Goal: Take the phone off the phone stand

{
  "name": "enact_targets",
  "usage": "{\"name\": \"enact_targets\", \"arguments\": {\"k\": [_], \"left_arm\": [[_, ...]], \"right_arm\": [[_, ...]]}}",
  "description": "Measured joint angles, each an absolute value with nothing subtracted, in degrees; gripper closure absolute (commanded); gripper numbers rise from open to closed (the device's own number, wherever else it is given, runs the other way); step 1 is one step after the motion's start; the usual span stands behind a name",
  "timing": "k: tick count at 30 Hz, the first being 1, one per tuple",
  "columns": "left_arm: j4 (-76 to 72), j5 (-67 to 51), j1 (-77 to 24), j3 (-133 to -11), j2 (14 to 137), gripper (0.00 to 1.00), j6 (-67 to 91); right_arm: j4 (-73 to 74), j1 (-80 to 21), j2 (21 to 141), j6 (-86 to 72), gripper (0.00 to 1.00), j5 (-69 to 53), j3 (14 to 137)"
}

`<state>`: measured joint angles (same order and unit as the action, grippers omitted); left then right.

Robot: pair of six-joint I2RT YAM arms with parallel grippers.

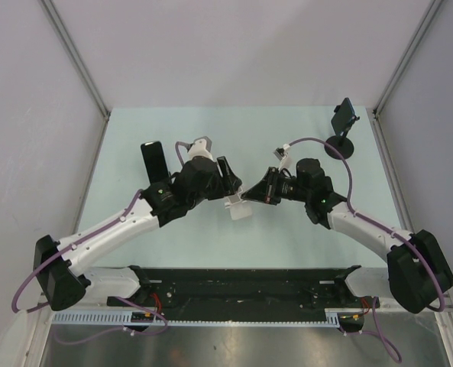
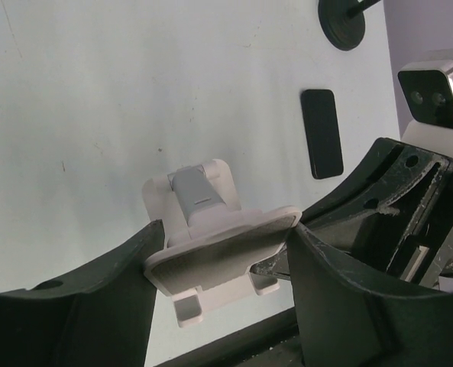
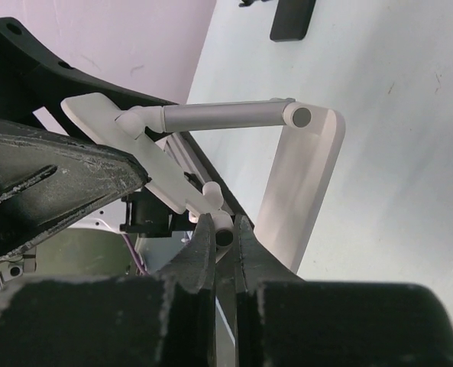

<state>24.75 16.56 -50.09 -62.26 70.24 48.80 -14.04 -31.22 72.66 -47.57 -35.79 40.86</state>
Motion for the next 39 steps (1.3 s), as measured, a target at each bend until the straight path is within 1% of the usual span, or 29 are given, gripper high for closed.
{"name": "enact_targets", "arguments": {"k": [1,3,4,6,11,13,16,22,29,35,39], "left_arm": [[24.3,16.8,-50.1,-62.3,70.2,0.19,48.3],[23.4,17.1,-49.9,-62.3,70.1,0.08,46.9],[22.9,17.1,-49.4,-62.3,70.0,0.01,45.7],[21.9,16.2,-47.6,-62.3,69.5,0.0,43.6],[18.4,10.1,-35.6,-60.9,66.8,0.0,40.1],[17.5,9.4,-31.7,-59.0,64.1,0.0,37.7],[16.7,8.3,-28.8,-55.4,57.9,0.0,33.8],[15.6,8.4,-26.8,-47.6,44.7,0.0,26.6],[16.1,10.2,-26.7,-37.8,32.8,0.0,22.8],[17.3,13.2,-26.7,-34.3,29.2,0.0,22.0],[17.5,14.8,-26.7,-34.1,28.6,0.0,22.0]], "right_arm": [[-14.7,-31.0,72.7,-47.7,1.0,-36.0,40.8],[-16.4,-30.5,73.3,-48.1,1.0,-36.5,40.7],[-17.5,-30.4,73.7,-48.1,1.0,-36.4,40.7],[-19.6,-29.7,75.2,-48.5,1.0,-36.3,40.7],[-21.6,-27.9,81.3,-49.0,1.0,-35.0,42.2],[-21.7,-27.4,85.0,-48.5,1.0,-34.1,44.6],[-23.6,-26.9,90.9,-48.4,1.0,-33.3,48.7],[-28.3,-25.9,103.5,-49.0,1.0,-31.8,57.8],[-33.2,-23.1,120.7,-51.9,1.0,-31.7,75.1],[-34.5,-20.7,133.6,-54.5,1.0,-33.7,89.0],[-34.0,-19.5,138.4,-54.6,1.0,-36.0,93.6]]}}
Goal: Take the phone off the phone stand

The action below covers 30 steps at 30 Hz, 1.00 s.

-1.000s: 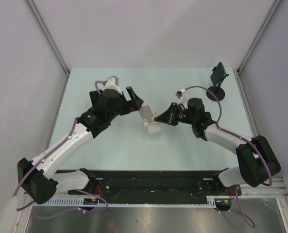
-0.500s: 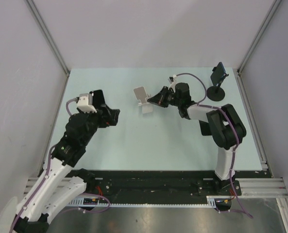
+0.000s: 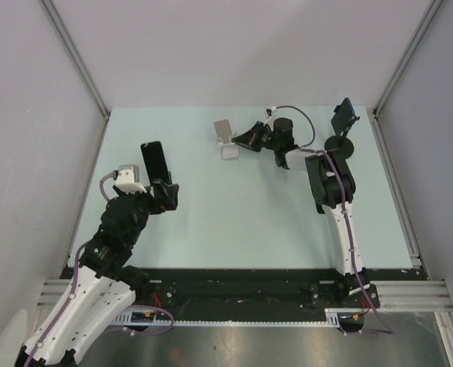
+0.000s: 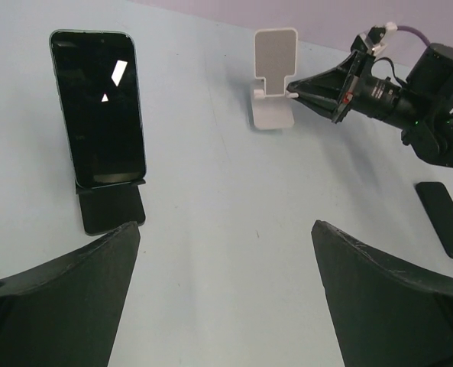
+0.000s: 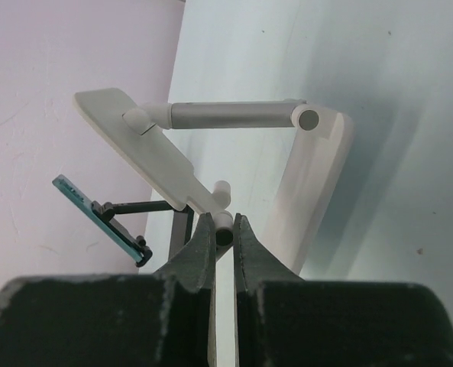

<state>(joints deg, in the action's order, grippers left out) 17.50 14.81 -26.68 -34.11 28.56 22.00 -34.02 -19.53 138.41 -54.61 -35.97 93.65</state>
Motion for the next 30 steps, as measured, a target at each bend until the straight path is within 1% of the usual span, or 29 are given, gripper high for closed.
{"name": "enact_targets", "arguments": {"k": [11,14,15,17,19,20,22,23,25,26,28,29,30], "left_arm": [[17.7,16.6,-26.6,-33.7,28.8,0.0,22.0],[17.7,16.6,-26.6,-33.8,29.7,0.0,22.0],[17.7,16.6,-26.6,-33.8,30.0,0.0,22.0],[17.7,16.5,-26.6,-33.7,30.3,0.0,22.0],[17.8,16.5,-26.6,-33.8,30.4,0.0,22.0],[17.7,16.5,-26.6,-33.8,30.4,0.0,22.0],[17.7,16.5,-26.6,-33.8,30.3,0.0,22.0],[17.7,16.5,-26.6,-33.8,30.3,0.0,22.0],[17.7,16.4,-26.6,-33.8,30.3,0.0,22.2],[17.7,16.3,-26.6,-33.7,30.3,0.0,22.4],[17.7,16.3,-26.6,-33.8,30.4,0.0,22.5],[17.7,16.3,-26.6,-33.8,30.4,0.0,22.5],[17.7,16.3,-26.6,-33.8,30.4,0.0,22.5]], "right_arm": [[-35.1,-17.4,142.6,-55.1,1.0,-45.3,94.4],[-35.6,-16.7,143.1,-55.2,0.97,-47.5,94.4],[-35.6,-16.5,143.2,-55.3,0.93,-48.1,94.4],[-35.7,-15.8,143.5,-55.3,0.89,-49.8,94.4],[-35.6,-15.2,143.7,-55.1,0.81,-51.0,94.4],[-35.4,-14.9,143.7,-55.0,0.72,-51.6,94.4],[-34.5,-14.4,143.8,-54.3,0.61,-52.6,94.4],[-34.1,-14.2,143.8,-53.7,0.53,-52.9,94.4],[-33.0,-13.6,143.8,-52.4,0.46,-53.3,94.4],[-32.5,-13.4,143.8,-52.2,0.4,-53.4,94.4],[-31.3,-12.7,143.8,-51.5,0.33,-53.6,94.4],[-31.5,-12.6,143.8,-51.4,0.27,-54.0,94.4],[-31.5,-12.4,143.6,-51.0,0.25,-54.1,94.4]]}}
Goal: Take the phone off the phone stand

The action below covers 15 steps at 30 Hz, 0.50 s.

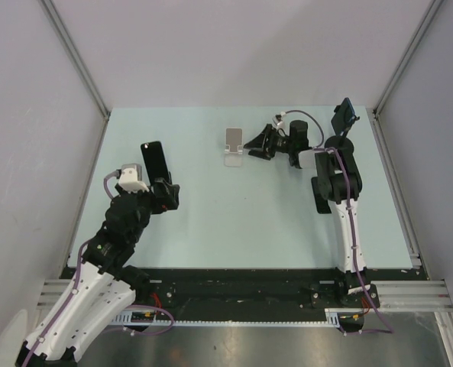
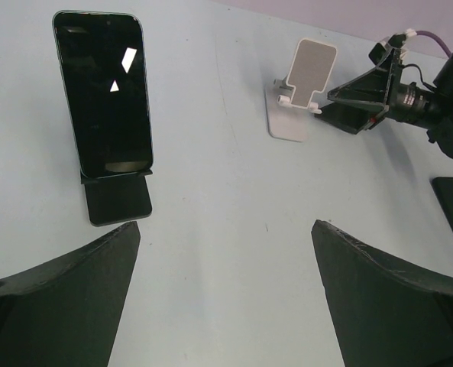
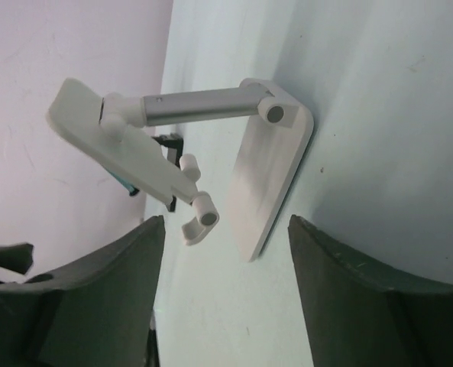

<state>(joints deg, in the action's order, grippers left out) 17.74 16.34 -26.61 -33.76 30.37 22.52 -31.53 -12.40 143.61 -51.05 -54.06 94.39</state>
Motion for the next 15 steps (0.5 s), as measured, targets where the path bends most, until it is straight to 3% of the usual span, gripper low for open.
{"name": "enact_targets", "arguments": {"k": [11,15], "left_arm": [[18.1,20.3,-26.6,-34.2,33.2,0.0,23.6],[18.8,23.6,-26.2,-36.9,39.4,0.0,24.2]], "right_arm": [[-26.3,-11.8,135.1,-44.9,0.0,-50.2,85.8],[-20.5,-12.3,130.2,-41.1,0.01,-46.4,82.3]]}}
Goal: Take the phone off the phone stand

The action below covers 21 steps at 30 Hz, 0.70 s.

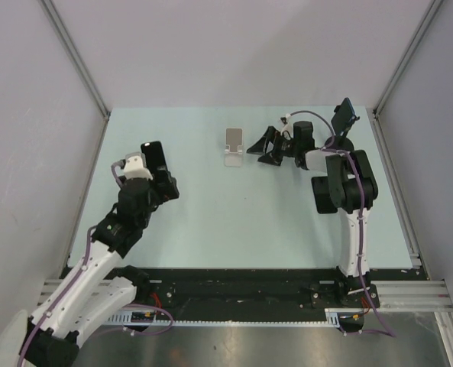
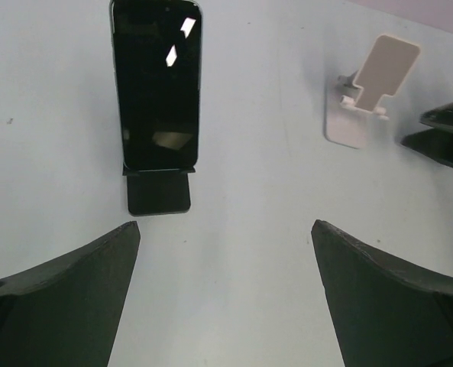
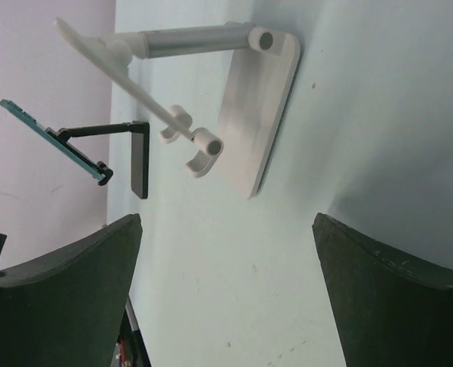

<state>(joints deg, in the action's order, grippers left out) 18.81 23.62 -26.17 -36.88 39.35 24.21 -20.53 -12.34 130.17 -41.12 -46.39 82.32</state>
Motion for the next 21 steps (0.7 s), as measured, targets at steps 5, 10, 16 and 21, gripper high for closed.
{"name": "enact_targets", "arguments": {"k": [5,10,16,21], "left_arm": [[19.0,23.8,-21.8,-41.8,48.2,0.0,24.6],[19.4,21.9,-16.9,-46.8,56.0,0.0,24.6],[19.4,18.6,-10.6,-51.6,64.8,0.0,24.1],[19.5,14.9,-7.5,-56.5,73.3,0.0,22.4]], "right_arm": [[-12.6,-13.8,121.5,-35.9,0.0,-40.3,78.5],[-3.9,-16.0,109.1,-30.4,0.0,-31.1,74.1],[3.3,-21.4,95.4,-23.3,0.0,-14.6,69.2],[4.9,-30.4,87.6,-19.6,0.0,-0.5,63.6]]}}
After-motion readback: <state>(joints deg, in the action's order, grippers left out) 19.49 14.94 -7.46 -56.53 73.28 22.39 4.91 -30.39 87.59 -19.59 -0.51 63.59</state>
